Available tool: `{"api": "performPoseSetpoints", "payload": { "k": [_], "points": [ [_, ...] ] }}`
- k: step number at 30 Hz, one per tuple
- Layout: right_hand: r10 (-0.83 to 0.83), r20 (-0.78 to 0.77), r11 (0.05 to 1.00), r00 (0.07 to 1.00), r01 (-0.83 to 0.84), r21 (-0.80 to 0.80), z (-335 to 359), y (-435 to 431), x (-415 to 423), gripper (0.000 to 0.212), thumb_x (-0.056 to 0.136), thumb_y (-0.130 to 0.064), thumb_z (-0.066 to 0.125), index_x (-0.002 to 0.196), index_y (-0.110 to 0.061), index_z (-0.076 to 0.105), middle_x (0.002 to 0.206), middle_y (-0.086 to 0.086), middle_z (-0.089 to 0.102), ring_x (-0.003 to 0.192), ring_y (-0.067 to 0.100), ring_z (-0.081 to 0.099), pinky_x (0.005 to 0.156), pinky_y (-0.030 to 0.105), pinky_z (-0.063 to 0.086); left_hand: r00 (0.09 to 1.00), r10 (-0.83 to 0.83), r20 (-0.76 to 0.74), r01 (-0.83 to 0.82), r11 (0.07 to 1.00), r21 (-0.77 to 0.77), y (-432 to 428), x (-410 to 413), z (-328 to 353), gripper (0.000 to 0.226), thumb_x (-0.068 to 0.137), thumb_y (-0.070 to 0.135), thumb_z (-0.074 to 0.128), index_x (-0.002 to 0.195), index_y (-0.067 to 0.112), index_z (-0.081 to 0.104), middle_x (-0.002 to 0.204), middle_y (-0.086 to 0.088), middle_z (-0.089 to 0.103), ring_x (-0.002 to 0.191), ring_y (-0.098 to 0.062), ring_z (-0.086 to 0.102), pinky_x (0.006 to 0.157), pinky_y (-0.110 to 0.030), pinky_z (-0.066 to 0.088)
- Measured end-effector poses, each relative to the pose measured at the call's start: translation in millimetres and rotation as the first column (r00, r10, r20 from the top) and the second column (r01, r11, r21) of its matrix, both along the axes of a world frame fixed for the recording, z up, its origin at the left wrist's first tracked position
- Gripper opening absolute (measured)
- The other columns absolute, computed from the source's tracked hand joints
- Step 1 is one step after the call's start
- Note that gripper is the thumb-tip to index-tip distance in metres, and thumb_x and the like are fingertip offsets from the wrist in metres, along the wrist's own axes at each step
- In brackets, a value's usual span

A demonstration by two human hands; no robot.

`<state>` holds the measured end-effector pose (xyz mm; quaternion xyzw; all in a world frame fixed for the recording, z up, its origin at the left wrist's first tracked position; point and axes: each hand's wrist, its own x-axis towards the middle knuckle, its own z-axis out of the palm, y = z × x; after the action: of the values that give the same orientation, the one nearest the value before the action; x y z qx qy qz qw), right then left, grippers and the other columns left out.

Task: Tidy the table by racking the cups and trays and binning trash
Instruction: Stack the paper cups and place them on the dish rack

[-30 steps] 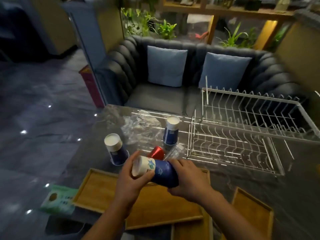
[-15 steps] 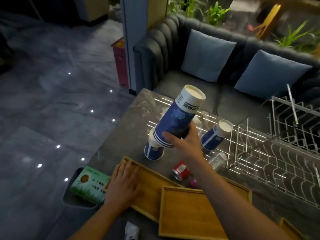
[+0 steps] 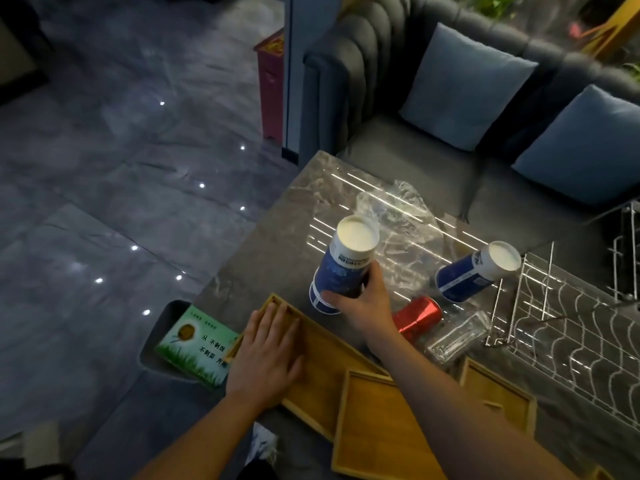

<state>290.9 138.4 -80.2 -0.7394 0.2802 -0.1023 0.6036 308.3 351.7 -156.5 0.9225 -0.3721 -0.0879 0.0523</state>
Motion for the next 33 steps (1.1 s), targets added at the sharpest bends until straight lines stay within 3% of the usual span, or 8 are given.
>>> {"api": "performPoseSetpoints", "payload": {
  "k": [4, 9, 14, 20, 22, 26, 29, 33],
  "points": [
    [0.043, -0.08, 0.998, 0.996, -0.047, -0.046, -23, 5, 7, 0.075, 0.046, -0.033, 0.092, 0.101, -0.06, 0.049, 0.11, -0.022, 0.063, 0.102, -0.004, 0.06, 0.082, 0.014, 0.046, 1.0, 0.002, 0.016, -0.002, 1.0, -0.003, -1, -1, 2, 0.067, 0.091, 0.059, 0.04, 0.146, 0.021, 0.045, 0.16, -0.012, 0.029, 0.151, -0.028, 0.018, 0.12, -0.05, 0.01],
    [0.054, -0.136, 0.996, 0.989, -0.064, -0.069, -37, 5, 3, 0.082, 0.047, -0.037, 0.093, 0.106, -0.065, 0.044, 0.111, -0.032, 0.057, 0.103, -0.016, 0.055, 0.082, 0.009, 0.043, 1.0, 0.009, 0.013, -0.009, 1.0, -0.006, -1, -1, 2, 0.067, 0.091, 0.058, 0.041, 0.147, 0.021, 0.043, 0.161, -0.013, 0.027, 0.151, -0.029, 0.017, 0.12, -0.051, 0.01],
    [0.055, -0.134, 0.992, 0.99, -0.069, -0.104, -34, 6, 3, 0.081, 0.046, -0.046, 0.09, 0.103, -0.073, 0.04, 0.112, -0.033, 0.057, 0.108, 0.003, 0.059, 0.086, 0.02, 0.046, 1.0, -0.004, 0.005, 0.004, 1.0, 0.006, 0, 0, -1, 0.068, 0.09, 0.059, 0.042, 0.146, 0.021, 0.042, 0.161, -0.012, 0.026, 0.151, -0.028, 0.016, 0.121, -0.051, 0.009],
    [0.024, -0.038, 1.0, 0.999, -0.024, -0.004, 1, 13, -3, 0.078, 0.047, -0.038, 0.092, 0.114, -0.047, 0.053, 0.113, -0.022, 0.065, 0.103, -0.003, 0.062, 0.082, 0.021, 0.052, 0.999, 0.025, -0.043, -0.025, 1.0, -0.009, 0, 2, 8, 0.064, 0.09, 0.058, 0.042, 0.145, 0.025, 0.042, 0.16, -0.008, 0.03, 0.151, -0.027, 0.017, 0.122, -0.05, 0.008],
    [-0.011, 0.012, 1.0, 1.0, 0.01, 0.029, 20, 14, -14, 0.077, 0.047, -0.036, 0.093, 0.116, -0.033, 0.057, 0.107, -0.018, 0.07, 0.1, -0.001, 0.066, 0.078, 0.017, 0.054, 0.997, 0.048, -0.059, -0.05, 0.998, -0.044, -5, 5, 13, 0.061, 0.087, 0.057, 0.042, 0.14, 0.025, 0.044, 0.153, -0.011, 0.038, 0.147, -0.03, 0.026, 0.121, -0.055, 0.014],
    [-0.077, 0.086, 0.997, 0.993, 0.077, 0.005, 59, -5, -51, 0.064, 0.053, -0.027, 0.092, 0.11, -0.029, 0.063, 0.105, -0.017, 0.073, 0.096, 0.001, 0.069, 0.069, 0.013, 0.054, 0.998, 0.055, -0.037, -0.056, 0.998, -0.023, -38, 19, 22, 0.064, 0.087, 0.054, 0.048, 0.142, 0.021, 0.045, 0.152, -0.019, 0.039, 0.144, -0.038, 0.031, 0.115, -0.066, 0.02],
    [-0.202, 0.106, 0.971, 0.974, 0.213, -0.106, 89, -38, -76, 0.052, 0.053, -0.03, 0.09, 0.099, -0.039, 0.067, 0.099, -0.021, 0.074, 0.091, 0.001, 0.07, 0.069, 0.019, 0.057, 0.997, 0.07, -0.024, -0.068, 0.996, 0.065, -54, 21, 16, 0.069, 0.092, 0.062, 0.027, 0.148, 0.023, 0.038, 0.158, -0.017, 0.03, 0.148, -0.035, 0.023, 0.116, -0.065, 0.007],
    [-0.433, 0.186, 0.856, 0.882, 0.467, -0.222, 110, -101, -96, 0.055, 0.058, -0.022, 0.09, 0.1, -0.046, 0.062, 0.099, -0.02, 0.071, 0.095, -0.005, 0.066, 0.081, 0.027, 0.055, 0.999, 0.044, 0.001, -0.044, 0.997, 0.069, -54, 20, 4, 0.077, 0.093, 0.064, 0.009, 0.145, 0.019, 0.045, 0.154, -0.019, 0.039, 0.144, -0.037, 0.032, 0.115, -0.068, 0.01]
  ]
}}
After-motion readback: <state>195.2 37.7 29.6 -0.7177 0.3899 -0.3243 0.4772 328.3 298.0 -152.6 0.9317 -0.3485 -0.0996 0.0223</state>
